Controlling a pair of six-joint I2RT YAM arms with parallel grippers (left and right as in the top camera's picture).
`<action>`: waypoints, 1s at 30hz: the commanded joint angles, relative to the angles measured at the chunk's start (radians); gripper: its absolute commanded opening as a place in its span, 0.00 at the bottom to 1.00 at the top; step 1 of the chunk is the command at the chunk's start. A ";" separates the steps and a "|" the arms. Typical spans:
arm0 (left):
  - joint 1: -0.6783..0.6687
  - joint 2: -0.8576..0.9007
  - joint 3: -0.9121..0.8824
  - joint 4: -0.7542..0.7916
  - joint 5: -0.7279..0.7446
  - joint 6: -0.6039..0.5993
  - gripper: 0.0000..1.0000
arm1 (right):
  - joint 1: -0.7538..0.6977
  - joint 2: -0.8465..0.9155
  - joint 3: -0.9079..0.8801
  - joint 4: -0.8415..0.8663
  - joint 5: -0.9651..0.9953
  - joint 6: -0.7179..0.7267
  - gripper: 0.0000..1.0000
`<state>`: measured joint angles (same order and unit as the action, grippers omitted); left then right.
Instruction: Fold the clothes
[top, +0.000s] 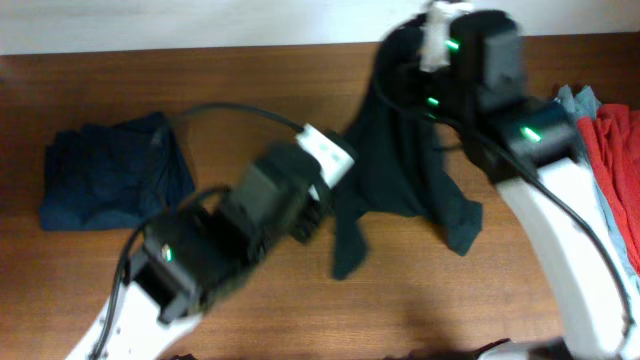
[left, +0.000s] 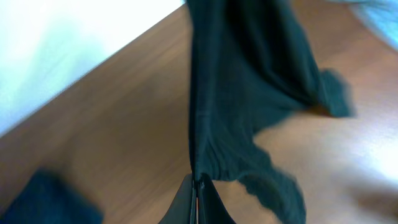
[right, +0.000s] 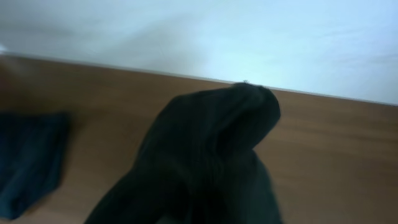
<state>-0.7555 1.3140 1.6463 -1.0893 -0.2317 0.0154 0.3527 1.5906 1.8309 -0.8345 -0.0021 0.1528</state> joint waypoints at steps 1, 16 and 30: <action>0.160 0.073 -0.030 -0.014 0.005 -0.050 0.00 | 0.007 0.131 0.011 0.084 -0.216 0.006 0.05; 0.519 0.300 -0.030 -0.056 0.086 -0.045 0.00 | -0.002 0.325 -0.023 -0.358 -0.012 0.005 0.75; 0.589 0.300 -0.030 -0.055 0.086 -0.046 0.01 | 0.000 0.329 -0.544 -0.233 0.109 0.130 0.61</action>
<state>-0.1707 1.6207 1.6135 -1.1538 -0.1459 -0.0204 0.3477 1.9259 1.3331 -1.1110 0.0433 0.2272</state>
